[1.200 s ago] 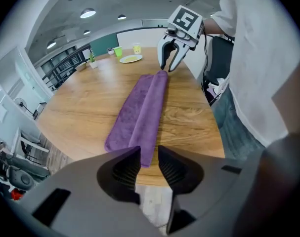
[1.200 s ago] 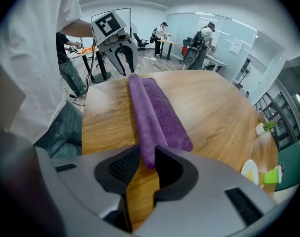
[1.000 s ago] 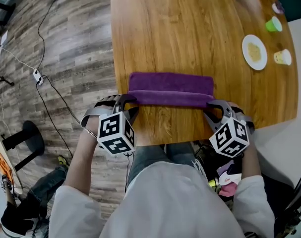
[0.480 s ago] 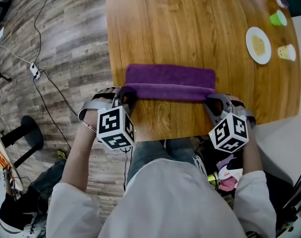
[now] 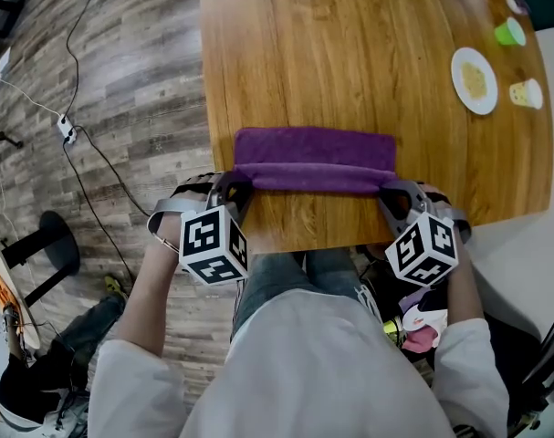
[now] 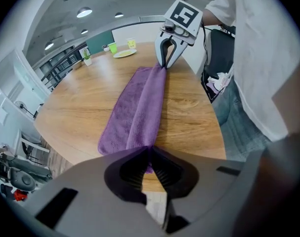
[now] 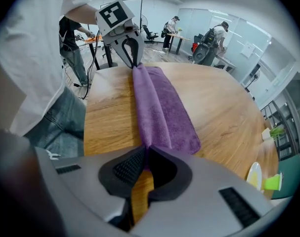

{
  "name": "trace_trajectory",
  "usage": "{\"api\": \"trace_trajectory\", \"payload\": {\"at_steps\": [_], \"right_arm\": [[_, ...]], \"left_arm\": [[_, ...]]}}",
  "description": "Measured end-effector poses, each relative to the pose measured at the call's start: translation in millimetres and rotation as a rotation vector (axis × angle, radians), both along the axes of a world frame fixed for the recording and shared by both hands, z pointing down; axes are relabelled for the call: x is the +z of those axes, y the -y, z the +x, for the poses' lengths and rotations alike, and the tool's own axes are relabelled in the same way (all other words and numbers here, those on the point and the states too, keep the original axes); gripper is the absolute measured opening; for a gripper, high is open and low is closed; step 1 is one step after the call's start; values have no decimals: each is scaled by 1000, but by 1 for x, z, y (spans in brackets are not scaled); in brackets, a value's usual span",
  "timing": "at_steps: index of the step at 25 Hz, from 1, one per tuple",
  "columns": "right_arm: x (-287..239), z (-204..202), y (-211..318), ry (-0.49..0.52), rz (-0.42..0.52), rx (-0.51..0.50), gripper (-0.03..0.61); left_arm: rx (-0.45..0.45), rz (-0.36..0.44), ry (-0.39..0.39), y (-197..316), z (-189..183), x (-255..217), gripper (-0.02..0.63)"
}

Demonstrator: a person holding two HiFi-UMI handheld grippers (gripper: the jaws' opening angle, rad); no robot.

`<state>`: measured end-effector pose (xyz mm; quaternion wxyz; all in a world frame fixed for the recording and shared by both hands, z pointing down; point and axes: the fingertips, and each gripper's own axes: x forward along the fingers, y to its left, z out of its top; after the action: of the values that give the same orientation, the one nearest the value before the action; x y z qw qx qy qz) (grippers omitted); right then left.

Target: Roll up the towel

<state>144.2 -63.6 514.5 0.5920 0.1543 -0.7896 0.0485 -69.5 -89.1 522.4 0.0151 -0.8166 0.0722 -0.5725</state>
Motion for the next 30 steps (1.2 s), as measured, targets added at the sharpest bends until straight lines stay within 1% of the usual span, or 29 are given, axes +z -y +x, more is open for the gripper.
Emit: {"api": "trace_trajectory", "payload": {"at_steps": [4,9,13,19,24,30], "right_arm": [[-4,2,-7,30,-51,38,23],[-14,4,10,36,-69,62,23],[-22,5,28,47,-71,91,23],[-21,10,52,56,-79,124,23],[-14,13,66,60,-90,143,25],[-7,14,75,62,-89,163,25]], "left_arm": [[-13,-55,-13,-6,-3,-5,29],[-24,-101,-12,12,-2,-11,29],[-19,-113,-16,27,-1,-14,29],[-41,-126,-29,50,1,-14,31],[-83,-131,-31,68,3,-9,31],[-146,-155,-30,78,3,-2,32]]}}
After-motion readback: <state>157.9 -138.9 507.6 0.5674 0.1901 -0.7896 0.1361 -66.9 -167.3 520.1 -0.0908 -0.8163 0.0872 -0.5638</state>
